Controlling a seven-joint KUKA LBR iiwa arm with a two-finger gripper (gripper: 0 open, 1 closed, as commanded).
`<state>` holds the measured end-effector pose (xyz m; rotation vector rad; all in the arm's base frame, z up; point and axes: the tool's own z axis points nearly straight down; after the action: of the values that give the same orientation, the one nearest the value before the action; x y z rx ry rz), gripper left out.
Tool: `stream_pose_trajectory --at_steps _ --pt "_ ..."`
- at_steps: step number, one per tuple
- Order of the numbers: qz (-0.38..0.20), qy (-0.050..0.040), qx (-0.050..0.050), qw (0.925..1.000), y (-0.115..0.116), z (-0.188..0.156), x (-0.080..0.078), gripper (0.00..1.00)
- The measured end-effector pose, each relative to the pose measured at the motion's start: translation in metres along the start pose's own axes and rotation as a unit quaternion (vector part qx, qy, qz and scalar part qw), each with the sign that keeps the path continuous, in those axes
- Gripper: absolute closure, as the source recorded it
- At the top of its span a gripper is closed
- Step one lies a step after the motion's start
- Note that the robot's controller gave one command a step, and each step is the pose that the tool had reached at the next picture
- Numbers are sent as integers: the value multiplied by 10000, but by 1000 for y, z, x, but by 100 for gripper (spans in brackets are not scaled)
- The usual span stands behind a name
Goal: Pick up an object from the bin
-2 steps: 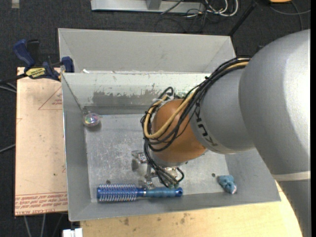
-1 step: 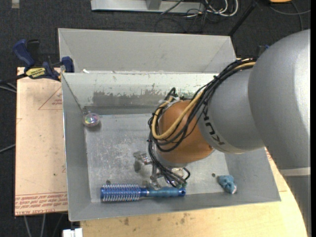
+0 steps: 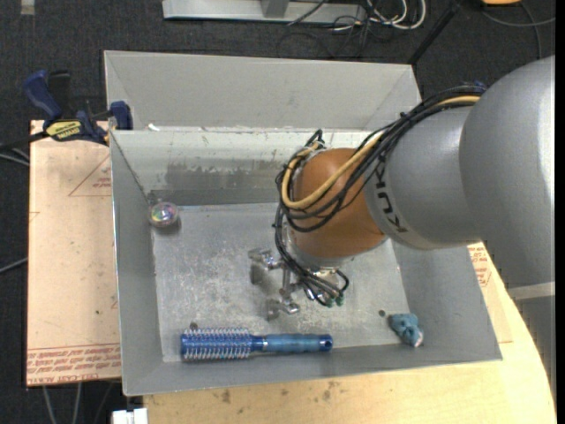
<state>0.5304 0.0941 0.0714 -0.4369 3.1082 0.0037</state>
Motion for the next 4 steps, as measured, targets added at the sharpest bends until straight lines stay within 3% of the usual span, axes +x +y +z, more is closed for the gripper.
stream_pose_trajectory --at_steps 1,2,3,4 --pt "25 -36 28 10000 -50 -71 -2 0" --pt "602 -6 -14 9982 55 -35 -53 0" --pt "557 29 10 9984 17 -5 -5 0" --pt "1517 -15 3 9884 27 -68 -11 0"
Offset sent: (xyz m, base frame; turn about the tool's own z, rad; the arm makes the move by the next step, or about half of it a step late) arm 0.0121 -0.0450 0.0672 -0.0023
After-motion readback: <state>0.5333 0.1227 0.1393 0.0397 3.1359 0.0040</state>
